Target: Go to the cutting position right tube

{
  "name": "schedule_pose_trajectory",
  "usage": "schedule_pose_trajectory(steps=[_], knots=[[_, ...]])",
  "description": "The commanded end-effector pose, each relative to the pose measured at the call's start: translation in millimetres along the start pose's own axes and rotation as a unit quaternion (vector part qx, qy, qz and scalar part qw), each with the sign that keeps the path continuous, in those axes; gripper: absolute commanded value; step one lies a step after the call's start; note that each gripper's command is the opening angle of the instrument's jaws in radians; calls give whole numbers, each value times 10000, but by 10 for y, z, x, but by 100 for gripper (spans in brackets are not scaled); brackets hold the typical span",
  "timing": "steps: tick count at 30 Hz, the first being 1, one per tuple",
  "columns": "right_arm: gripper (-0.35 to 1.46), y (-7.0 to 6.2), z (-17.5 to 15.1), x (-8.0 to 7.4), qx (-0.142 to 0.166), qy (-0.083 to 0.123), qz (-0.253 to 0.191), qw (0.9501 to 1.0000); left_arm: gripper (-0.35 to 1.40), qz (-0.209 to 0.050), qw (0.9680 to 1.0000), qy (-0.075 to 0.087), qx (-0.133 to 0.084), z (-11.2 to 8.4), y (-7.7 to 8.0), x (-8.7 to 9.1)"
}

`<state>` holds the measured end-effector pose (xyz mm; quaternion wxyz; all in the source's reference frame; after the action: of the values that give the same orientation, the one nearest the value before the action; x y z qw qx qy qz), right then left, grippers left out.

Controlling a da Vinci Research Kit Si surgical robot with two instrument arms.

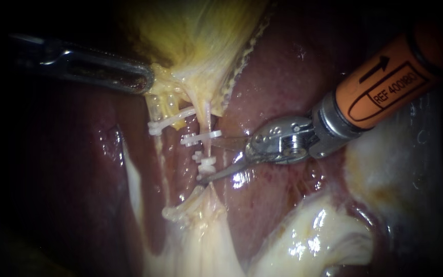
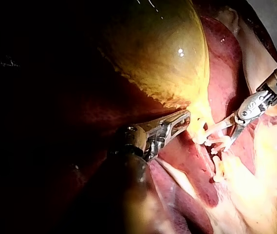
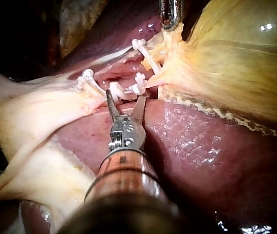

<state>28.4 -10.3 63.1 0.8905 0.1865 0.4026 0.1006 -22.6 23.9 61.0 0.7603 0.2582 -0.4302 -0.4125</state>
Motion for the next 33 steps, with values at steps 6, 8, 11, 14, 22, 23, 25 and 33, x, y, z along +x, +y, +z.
schedule_pose_trajectory(steps=[6,8,11,14,22,23,25,33], knots=[[135,-1,-9,-4,24,6,75,10000,-35,0,10000,1,4,-1,0,0],[136,-1,-15,-6,40,10,191,9998,-35,0,10000,2,5,-1,0,0],[136,-2,-29,-7,120,23,575,9983,-35,0,10000,1,5,-1,0,0],[136,-1,-41,-5,565,21,1323,9896,-35,0,10000,1,5,-1,0,0],[136,8,-57,-4,1075,-64,2402,9647,-35,-1,10000,-9,18,-4,1,0],[136,9,-57,-4,1165,-48,2564,9595,-35,-1,10000,-8,19,-5,1,0],[136,10,-57,-5,1294,-11,2786,9516,-35,-1,10000,-8,20,-5,0,1],[133,12,-51,-1,1603,71,3286,9307,-35,0,10000,-7,21,-6,0,1]])
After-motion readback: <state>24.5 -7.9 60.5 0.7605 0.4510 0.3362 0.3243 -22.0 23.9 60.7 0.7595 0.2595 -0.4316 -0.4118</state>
